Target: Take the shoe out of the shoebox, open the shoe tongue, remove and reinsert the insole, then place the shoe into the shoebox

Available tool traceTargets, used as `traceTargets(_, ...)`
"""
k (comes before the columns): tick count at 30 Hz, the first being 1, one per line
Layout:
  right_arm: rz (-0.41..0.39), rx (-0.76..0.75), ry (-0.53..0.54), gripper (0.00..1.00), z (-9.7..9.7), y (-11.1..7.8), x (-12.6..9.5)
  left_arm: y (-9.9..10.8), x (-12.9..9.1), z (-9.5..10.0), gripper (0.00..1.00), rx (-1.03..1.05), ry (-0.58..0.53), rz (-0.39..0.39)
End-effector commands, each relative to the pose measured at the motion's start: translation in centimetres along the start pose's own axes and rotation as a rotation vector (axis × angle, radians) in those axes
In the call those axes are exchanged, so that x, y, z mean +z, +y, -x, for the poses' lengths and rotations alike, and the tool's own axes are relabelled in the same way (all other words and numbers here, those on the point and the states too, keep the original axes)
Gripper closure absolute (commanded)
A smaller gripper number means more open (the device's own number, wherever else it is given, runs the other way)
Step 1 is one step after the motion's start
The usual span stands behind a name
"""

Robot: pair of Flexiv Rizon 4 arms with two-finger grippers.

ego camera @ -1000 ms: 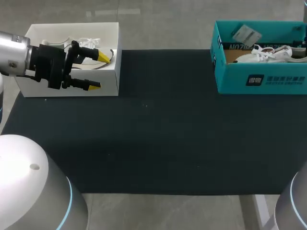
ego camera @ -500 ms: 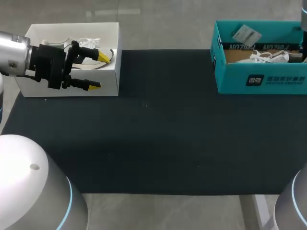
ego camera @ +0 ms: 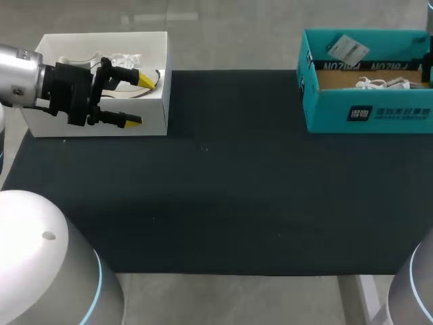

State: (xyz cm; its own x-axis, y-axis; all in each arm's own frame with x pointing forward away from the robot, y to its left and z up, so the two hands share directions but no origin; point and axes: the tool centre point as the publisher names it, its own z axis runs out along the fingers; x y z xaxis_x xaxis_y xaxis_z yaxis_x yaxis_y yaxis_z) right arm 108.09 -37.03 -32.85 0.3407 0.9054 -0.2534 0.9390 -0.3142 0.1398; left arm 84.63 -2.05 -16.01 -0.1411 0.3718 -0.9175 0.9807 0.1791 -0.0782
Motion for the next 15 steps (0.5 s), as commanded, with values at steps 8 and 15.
traceTargets(8, 0.163, 0.037, 0.181, 0.08, 0.4, -2.4, -9.9, 0.0, 0.1, 0.0, 0.0, 0.0, 0.004, 0.0)
traceTargets(15, 0.202, -0.009, 0.255, 0.08, -1.9, -4.0, -13.1, 0.0, 0.1, 0.0, 0.0, 0.0, 0.004, 0.0)
